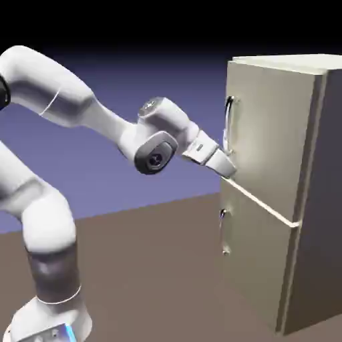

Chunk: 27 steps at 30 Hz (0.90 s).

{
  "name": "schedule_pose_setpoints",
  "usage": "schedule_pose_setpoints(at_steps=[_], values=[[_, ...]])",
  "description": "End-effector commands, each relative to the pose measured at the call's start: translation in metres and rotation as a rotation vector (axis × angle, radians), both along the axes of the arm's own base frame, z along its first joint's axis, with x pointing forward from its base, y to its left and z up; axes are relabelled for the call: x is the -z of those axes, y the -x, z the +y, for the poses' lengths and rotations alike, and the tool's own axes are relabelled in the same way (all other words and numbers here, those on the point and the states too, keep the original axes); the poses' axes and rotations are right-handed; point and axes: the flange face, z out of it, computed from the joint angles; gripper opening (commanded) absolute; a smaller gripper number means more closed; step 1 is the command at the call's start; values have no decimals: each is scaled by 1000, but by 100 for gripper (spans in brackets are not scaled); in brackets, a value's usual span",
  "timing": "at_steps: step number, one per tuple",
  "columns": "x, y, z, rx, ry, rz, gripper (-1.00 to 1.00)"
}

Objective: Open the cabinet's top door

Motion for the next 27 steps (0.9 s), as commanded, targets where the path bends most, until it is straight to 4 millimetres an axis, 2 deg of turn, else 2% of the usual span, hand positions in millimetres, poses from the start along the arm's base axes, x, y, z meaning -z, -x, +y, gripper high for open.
schedule_pose_setpoints(at_steps=[1, 13, 20, 27], values=[[-5, 2, -3, 11, -7, -8, 0], [-50, 36, -21, 101, -87, -120, 0], [-65, 55, -19, 123, -122, -203, 0], [-72, 69, -11, 127, -140, -300, 0]])
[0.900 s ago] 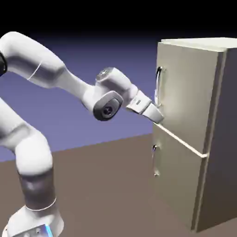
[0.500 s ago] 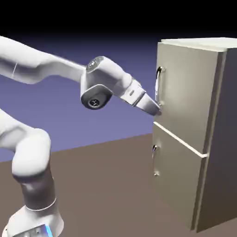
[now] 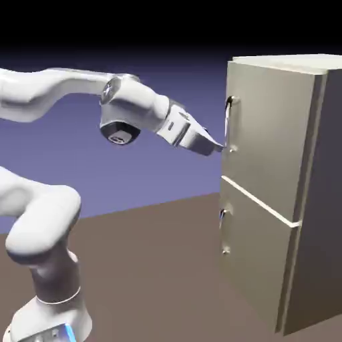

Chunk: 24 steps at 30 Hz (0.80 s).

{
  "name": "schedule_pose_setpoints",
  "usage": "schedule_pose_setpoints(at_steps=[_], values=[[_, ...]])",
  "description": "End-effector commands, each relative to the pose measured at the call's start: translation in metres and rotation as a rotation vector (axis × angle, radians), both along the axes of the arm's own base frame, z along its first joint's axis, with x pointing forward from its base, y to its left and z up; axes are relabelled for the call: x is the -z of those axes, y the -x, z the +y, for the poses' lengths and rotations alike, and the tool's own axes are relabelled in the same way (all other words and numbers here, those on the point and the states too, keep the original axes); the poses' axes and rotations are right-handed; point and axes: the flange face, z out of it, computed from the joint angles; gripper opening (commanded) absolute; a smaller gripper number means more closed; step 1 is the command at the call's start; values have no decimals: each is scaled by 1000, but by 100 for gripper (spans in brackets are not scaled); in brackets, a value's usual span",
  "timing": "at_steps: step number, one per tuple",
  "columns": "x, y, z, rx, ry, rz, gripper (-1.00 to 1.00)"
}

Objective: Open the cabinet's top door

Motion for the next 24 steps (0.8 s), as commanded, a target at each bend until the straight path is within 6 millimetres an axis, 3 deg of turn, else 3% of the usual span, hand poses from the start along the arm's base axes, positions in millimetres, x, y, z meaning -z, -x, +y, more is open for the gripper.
schedule_pose_setpoints(at_steps=[1, 12, 24], values=[[0, 2, 2, 0, 0, -15, 0], [5, 7, 22, -3, 34, -193, 0], [30, -9, 38, -5, 144, -404, 0]])
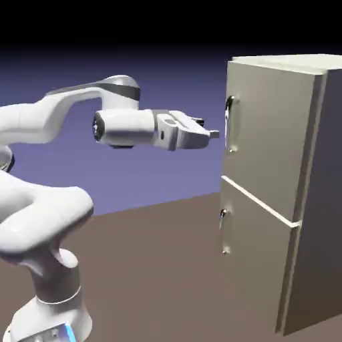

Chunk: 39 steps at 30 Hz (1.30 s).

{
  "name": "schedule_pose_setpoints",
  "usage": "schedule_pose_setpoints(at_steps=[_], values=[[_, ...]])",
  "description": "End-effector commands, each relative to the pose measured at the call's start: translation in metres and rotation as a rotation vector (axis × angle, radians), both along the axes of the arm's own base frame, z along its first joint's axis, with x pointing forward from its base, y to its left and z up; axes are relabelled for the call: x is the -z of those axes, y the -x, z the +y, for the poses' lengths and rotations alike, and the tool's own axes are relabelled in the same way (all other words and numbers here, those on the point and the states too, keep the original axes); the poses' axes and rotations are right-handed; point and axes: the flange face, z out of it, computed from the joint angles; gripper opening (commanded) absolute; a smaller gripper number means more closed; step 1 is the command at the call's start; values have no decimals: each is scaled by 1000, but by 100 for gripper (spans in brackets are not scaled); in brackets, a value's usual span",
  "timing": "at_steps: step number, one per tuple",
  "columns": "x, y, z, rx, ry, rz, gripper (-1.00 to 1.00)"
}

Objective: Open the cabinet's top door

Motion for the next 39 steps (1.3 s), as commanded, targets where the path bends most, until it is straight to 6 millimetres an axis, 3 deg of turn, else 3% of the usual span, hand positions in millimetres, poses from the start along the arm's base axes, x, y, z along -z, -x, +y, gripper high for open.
schedule_pose_setpoints(at_steps=[1, 4, 9, 10, 11, 23, 39], values=[[3, -2, 0, 2, 12, -18, 0], [7, -5, 1, 5, 30, -42, 0], [7, -55, -2, 5, 30, -42, 0], [7, -55, -2, 5, 30, -42, -100], [7, -55, -2, 5, 30, -42, -100], [7, 26, -62, -345, 22, -47, -100], [7, 87, -160, -747, 12, -51, -100]])
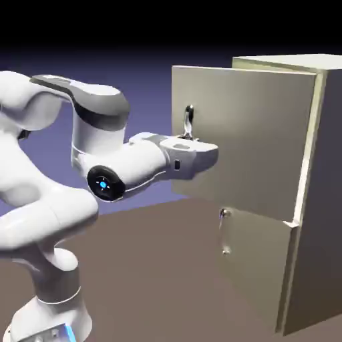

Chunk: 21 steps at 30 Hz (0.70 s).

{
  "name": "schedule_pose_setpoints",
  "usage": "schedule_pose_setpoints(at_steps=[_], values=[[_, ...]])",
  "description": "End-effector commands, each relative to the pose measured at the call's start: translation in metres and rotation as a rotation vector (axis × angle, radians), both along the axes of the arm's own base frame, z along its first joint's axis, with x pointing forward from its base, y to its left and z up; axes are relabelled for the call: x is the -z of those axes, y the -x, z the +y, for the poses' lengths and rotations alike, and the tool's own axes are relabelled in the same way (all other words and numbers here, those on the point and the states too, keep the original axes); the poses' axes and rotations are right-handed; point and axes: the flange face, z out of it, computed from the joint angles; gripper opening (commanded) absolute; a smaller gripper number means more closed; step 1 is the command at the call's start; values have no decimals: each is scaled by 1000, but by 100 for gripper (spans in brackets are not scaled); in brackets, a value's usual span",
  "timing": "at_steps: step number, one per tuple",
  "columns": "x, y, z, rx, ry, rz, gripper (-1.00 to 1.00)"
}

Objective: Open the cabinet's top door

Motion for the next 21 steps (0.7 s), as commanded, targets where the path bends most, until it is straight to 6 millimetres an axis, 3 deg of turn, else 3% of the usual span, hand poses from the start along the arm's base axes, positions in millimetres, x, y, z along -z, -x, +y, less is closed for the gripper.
schedule_pose_setpoints(at_steps=[1, 12, 21], values=[[0, 2, -7, -23, 0, 0, -100], [0, 18, -83, -292, 0, 0, -100], [0, 14, -152, -533, 0, 0, -100]])
